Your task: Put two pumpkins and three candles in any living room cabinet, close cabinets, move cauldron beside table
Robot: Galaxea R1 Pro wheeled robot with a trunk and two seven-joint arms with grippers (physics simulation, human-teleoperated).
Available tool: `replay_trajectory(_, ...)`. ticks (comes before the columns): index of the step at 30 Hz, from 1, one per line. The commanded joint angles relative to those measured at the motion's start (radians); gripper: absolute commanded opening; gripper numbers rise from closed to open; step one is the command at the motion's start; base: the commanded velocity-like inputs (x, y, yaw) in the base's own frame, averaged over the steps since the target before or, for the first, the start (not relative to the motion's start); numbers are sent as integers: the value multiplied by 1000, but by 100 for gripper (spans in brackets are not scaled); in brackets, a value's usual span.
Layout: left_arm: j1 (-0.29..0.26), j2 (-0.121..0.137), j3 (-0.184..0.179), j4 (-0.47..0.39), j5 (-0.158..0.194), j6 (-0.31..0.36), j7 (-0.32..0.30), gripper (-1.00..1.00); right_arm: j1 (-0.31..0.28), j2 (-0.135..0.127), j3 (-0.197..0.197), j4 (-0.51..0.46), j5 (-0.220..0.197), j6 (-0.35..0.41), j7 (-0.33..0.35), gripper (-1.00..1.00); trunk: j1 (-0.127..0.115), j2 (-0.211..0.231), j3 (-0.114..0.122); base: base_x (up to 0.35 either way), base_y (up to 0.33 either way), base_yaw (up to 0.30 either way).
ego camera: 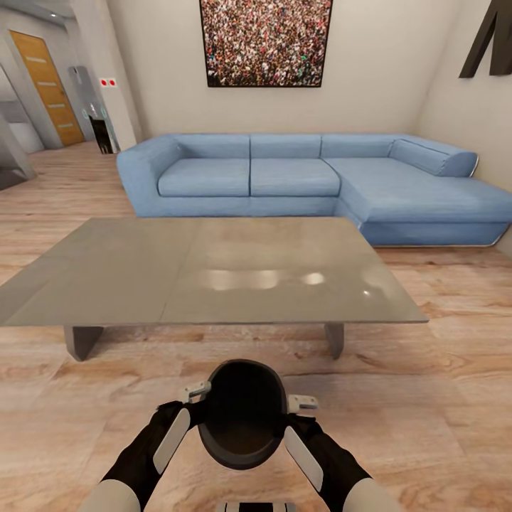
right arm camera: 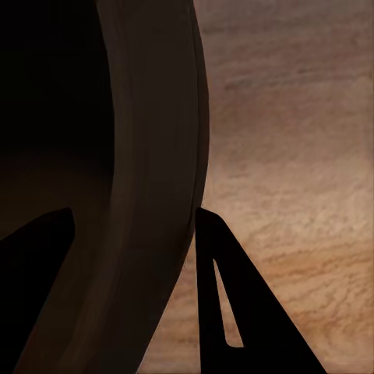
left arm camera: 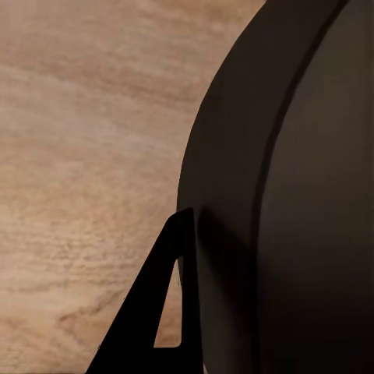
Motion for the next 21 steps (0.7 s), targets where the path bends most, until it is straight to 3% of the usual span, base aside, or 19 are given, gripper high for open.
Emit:
replay_trajectory(1, -1, 1, -3, 0, 1, 8, 10, -100, -1, -1, 14, -39, -19, -5, -8, -100, 0, 0, -1, 239, 0, 1)
replay_trajectory(8, -1, 1, -3, 0, 1, 8, 10, -100, -1, -1, 14, -39, -19, -5, -8, -100, 0, 0, -1, 213, 0, 0)
replay_trajectory(21, -1, 2, -2, -2, 1, 8, 10, -100, -1, -1, 14, -39, -19, -5, -8, -100, 0, 0, 3, 45, 0, -46)
